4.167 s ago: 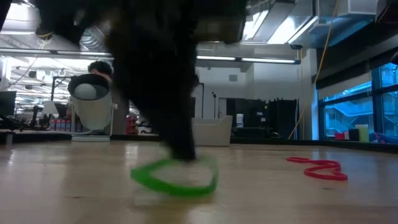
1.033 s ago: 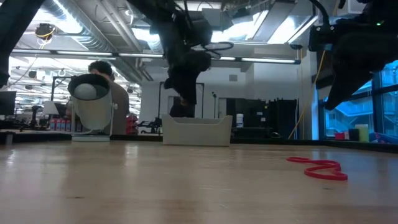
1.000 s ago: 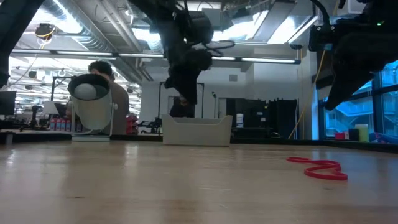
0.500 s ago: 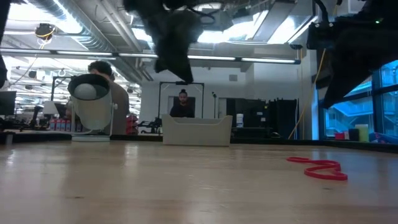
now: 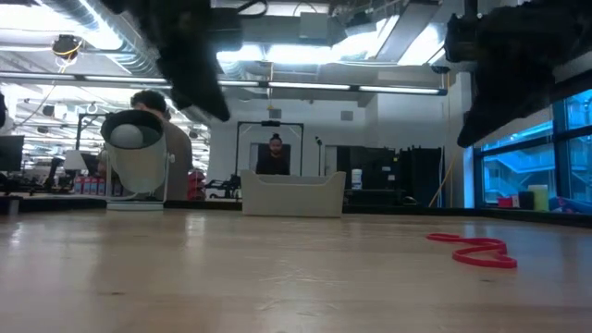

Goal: Pick and place rubber bands into bin
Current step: Put the red rubber band into the white bin

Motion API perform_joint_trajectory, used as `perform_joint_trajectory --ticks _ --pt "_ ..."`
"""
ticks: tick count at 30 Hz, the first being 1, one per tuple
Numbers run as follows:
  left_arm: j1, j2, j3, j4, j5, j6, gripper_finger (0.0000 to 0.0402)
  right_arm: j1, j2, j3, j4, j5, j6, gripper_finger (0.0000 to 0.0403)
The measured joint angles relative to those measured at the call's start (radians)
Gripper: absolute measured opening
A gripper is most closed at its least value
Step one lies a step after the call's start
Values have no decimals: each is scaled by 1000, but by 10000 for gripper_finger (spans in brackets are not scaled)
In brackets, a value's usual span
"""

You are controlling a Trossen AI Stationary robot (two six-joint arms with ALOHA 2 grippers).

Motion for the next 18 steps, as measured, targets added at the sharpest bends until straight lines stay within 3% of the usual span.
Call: perform_joint_trajectory --ticks 8,18 --pt "-55 -147 -147 14 0 -18 1 0 109 185 -161 1 131 1" --pt "-77 -362 -274 21 1 -16 1 24 416 478 -343 -121 355 0"
